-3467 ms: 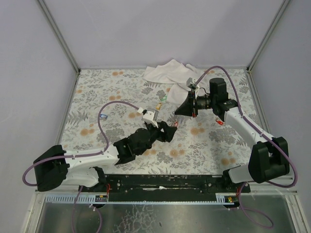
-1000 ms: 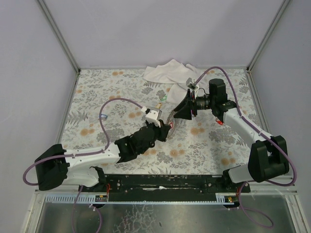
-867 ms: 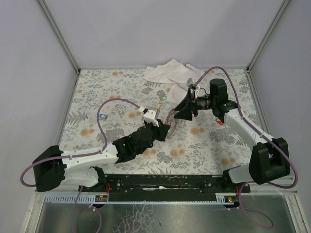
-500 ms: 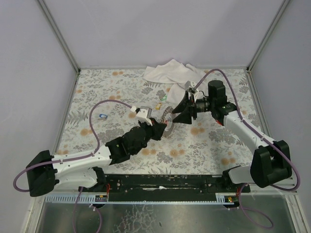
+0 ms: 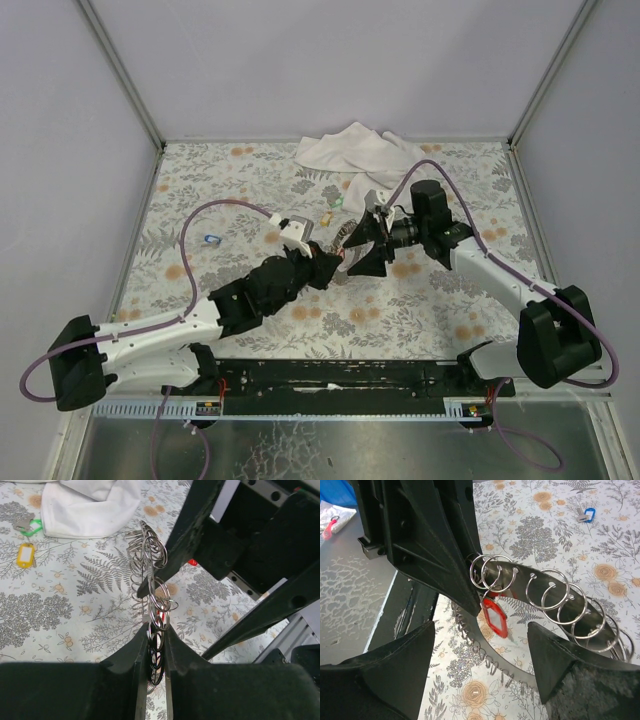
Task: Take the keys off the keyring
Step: Pick up the key from the keyring.
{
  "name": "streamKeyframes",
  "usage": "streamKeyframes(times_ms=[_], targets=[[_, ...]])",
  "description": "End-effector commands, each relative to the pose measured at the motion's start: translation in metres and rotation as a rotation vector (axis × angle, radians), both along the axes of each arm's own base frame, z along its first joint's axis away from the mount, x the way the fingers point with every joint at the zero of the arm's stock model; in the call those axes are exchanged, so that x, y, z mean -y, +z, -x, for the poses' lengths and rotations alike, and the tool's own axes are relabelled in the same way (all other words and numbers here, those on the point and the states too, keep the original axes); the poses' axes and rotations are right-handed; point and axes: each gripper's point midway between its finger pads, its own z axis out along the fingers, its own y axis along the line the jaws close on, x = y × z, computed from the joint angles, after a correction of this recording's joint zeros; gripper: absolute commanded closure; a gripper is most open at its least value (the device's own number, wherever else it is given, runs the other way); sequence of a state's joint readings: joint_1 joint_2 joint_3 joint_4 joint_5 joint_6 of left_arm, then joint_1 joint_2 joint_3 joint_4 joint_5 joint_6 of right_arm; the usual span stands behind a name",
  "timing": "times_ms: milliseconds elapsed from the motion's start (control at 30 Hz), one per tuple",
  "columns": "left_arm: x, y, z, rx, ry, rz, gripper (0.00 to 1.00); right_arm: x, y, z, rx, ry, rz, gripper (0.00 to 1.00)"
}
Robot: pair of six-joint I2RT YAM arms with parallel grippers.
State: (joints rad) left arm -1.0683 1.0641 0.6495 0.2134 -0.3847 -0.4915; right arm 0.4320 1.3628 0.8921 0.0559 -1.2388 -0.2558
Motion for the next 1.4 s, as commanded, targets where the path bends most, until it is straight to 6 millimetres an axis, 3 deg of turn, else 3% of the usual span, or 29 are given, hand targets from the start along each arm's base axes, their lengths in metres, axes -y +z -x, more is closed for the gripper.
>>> streamKeyframes(times_ms=[0, 467, 733, 1000, 1367], targets=[[0.007, 0.039, 0.005, 0.068, -0.067, 0.049, 1.0, -0.006, 0.008, 0.001, 0.121, 0.025, -0.035, 0.19], [0.023, 0.06, 0.016, 0.064, -0.157, 0.123, 1.0, -0.011, 0.023, 0.013, 0.133, 0.059, -0.102, 0.32], [0.028, 0.066, 0.016, 0.063, -0.17, 0.129, 1.0, -0.011, 0.033, 0.019, 0.13, 0.078, -0.126, 0.47], [0.02, 0.068, 0.014, 0.067, -0.139, 0.126, 1.0, -0.011, 0.038, 0.02, 0.132, 0.081, -0.128, 0.67], [0.006, 0.062, 0.01, 0.069, -0.087, 0.07, 1.0, -0.009, 0.04, 0.016, 0.162, 0.072, -0.095, 0.82]])
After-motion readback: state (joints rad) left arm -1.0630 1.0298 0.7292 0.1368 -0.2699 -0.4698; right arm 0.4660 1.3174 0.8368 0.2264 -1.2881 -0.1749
